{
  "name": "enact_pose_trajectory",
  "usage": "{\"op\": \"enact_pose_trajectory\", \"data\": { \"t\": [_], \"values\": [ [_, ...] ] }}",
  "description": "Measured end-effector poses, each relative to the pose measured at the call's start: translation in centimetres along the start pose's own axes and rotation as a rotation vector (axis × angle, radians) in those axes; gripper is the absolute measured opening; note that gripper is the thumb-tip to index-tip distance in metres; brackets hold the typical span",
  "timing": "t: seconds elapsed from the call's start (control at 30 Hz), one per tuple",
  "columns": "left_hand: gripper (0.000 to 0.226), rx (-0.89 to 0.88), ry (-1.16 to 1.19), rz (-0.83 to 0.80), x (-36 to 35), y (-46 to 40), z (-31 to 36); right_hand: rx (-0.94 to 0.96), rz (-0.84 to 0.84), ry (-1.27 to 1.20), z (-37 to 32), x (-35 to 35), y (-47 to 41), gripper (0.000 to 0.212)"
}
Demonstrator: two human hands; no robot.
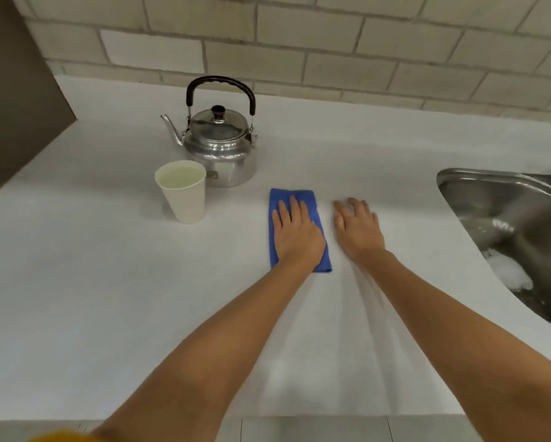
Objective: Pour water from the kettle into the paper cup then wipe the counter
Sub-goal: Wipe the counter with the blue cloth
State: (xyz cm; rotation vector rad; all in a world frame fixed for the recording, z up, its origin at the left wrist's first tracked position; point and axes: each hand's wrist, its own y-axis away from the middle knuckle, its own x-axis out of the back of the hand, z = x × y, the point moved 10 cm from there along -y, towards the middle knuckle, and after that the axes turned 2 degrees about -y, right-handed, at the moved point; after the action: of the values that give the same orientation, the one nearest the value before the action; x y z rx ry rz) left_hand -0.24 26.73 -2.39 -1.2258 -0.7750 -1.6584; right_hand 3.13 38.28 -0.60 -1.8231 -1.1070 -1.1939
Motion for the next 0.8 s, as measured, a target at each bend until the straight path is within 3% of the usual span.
{"op": "enact_pose_trajectory", "data": {
  "t": [0.13,0.27,0.57,0.8],
  "values": [
    [0.052,-0.097,-0.055,-0.056,-0.5,-6.9,1.0,0.03,0.061,-0.016,0.4,0.0,-0.1,0.039],
    [0.051,-0.009,-0.081,-0.08,-0.3,-10.5,-0.5,0.057,0.099,-0.044,0.6,0.1,-0.1,0.039],
    [0.052,0.001,-0.066,0.062,-0.4,2.3,-2.0,0.035,0.053,0.021,0.5,-0.1,-0.1,0.044],
    [0.052,0.018,-0.075,-0.017,0.4,-4.6,0.2,0.041,0.065,-0.011,0.4,0.0,-0.2,0.043]
  ]
}}
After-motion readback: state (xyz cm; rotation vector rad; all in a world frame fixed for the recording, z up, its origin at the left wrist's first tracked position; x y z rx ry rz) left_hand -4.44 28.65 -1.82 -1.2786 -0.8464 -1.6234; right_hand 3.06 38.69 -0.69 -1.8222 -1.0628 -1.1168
